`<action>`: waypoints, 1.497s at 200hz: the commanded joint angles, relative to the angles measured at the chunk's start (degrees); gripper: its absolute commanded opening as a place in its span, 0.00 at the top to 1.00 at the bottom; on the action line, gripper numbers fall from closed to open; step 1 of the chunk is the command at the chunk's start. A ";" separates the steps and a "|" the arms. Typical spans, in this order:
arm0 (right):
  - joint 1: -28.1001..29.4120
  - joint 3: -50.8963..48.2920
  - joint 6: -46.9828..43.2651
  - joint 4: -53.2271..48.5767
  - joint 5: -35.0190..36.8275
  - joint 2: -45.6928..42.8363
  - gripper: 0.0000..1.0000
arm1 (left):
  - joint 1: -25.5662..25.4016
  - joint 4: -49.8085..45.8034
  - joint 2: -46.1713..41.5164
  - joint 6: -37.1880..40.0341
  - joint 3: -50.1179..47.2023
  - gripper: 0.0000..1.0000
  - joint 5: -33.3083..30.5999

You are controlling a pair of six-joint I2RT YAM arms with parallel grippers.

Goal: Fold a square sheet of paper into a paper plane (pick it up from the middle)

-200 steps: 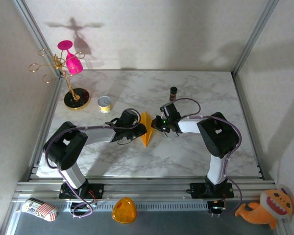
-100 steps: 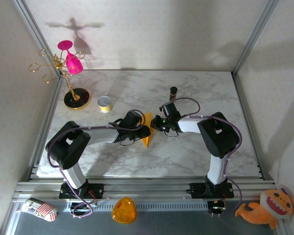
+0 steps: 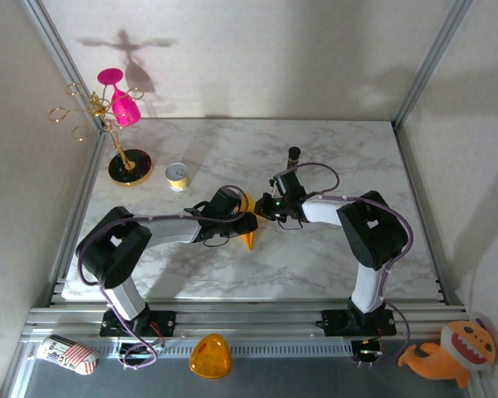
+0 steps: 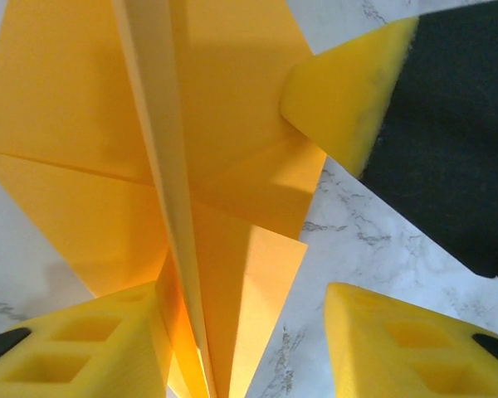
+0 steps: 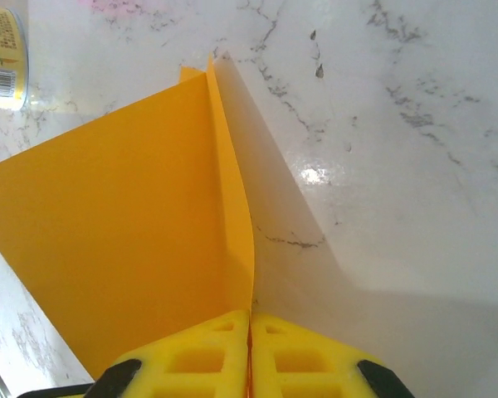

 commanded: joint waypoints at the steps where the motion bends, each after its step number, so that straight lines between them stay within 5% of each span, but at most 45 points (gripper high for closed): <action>1: -0.25 1.33 0.09 -1.18 -1.46 -1.97 0.90 | -0.44 -2.17 1.35 1.46 1.48 0.51 -2.05; 118: -0.20 1.90 -0.39 -1.96 -1.51 -1.61 0.90 | -0.66 -5.07 3.80 3.75 4.57 0.40 -2.58; 240: -0.25 1.97 -0.84 -2.49 -0.67 -1.59 0.90 | -0.31 -7.04 2.58 0.46 5.35 0.68 -6.02; 299: -0.25 1.85 -0.72 -2.23 -0.80 -1.48 0.90 | -0.31 -7.93 4.43 -0.20 5.85 0.71 -3.97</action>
